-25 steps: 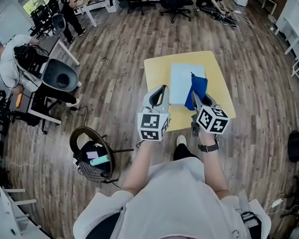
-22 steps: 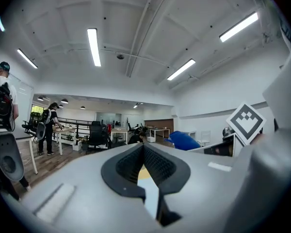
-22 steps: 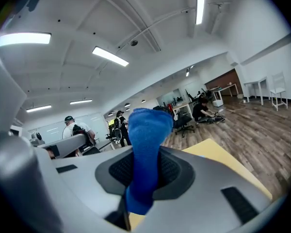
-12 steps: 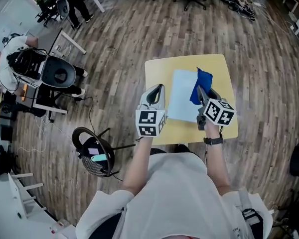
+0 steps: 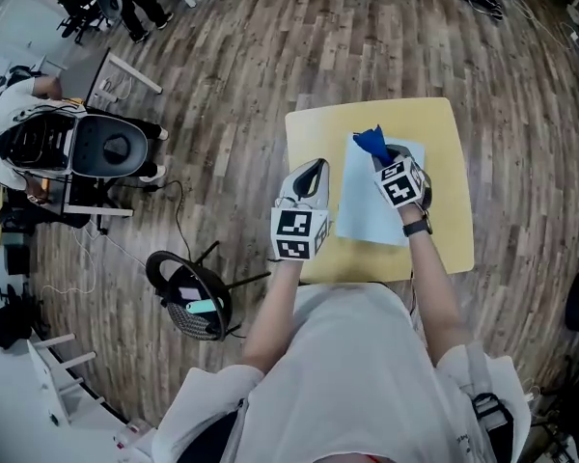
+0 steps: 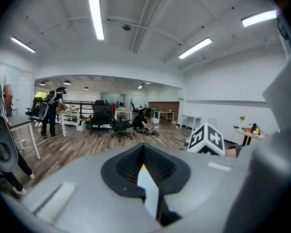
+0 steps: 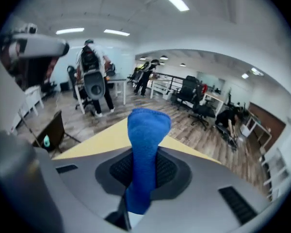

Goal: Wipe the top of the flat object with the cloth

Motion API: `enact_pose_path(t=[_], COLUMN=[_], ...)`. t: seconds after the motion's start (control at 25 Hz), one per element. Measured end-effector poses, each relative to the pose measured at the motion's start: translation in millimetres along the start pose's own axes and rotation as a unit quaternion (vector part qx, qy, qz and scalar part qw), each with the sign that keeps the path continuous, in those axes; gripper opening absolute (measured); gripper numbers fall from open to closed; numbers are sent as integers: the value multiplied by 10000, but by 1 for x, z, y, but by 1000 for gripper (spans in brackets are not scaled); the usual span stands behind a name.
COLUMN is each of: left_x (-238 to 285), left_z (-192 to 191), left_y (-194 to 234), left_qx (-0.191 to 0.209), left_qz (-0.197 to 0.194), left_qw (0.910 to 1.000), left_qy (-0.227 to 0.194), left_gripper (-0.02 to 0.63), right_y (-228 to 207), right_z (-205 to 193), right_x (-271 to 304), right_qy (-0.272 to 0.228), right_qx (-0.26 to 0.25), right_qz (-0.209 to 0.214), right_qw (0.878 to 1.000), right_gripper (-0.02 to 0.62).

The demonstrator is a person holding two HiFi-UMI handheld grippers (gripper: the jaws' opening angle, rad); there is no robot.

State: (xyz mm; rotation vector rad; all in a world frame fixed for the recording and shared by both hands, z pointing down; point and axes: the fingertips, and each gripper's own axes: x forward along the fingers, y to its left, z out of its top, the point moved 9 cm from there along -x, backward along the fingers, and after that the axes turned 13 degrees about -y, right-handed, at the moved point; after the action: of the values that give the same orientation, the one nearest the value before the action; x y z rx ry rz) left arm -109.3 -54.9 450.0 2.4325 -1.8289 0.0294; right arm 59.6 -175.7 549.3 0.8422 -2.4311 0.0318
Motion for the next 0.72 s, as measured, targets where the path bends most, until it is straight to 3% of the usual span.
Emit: enact_pose_path(t=[0.08,0.16,0.28,0.56,0.72], left_x=[8,15,18,12,31], left_z=[-3,-7,-11,-31,-34], left_y=[10,20,32,33,24], left_qx=[-21,-46,-144,-128,-84], left_qz=[-35,-35,-48,-309,-518], left_qw=[10000,9999,9998,9992,9980], left_qy=[53,107,161,216,337], left_gripper=[5,5,5,5,5], right_y=[3,6,14,34,14], right_z=[-1,-4,-5,-32,-43], right_x=[34,68,110,149,139], right_qy=[430,733,1025,1441,1476], right_qx=[-908,-1744,-2547,-3019,-2829], right_qz=[405,751,1067,1405,1261], right_qw=[9941,9791,9556,9319,9393], right_gripper=[64,64,66,66,65])
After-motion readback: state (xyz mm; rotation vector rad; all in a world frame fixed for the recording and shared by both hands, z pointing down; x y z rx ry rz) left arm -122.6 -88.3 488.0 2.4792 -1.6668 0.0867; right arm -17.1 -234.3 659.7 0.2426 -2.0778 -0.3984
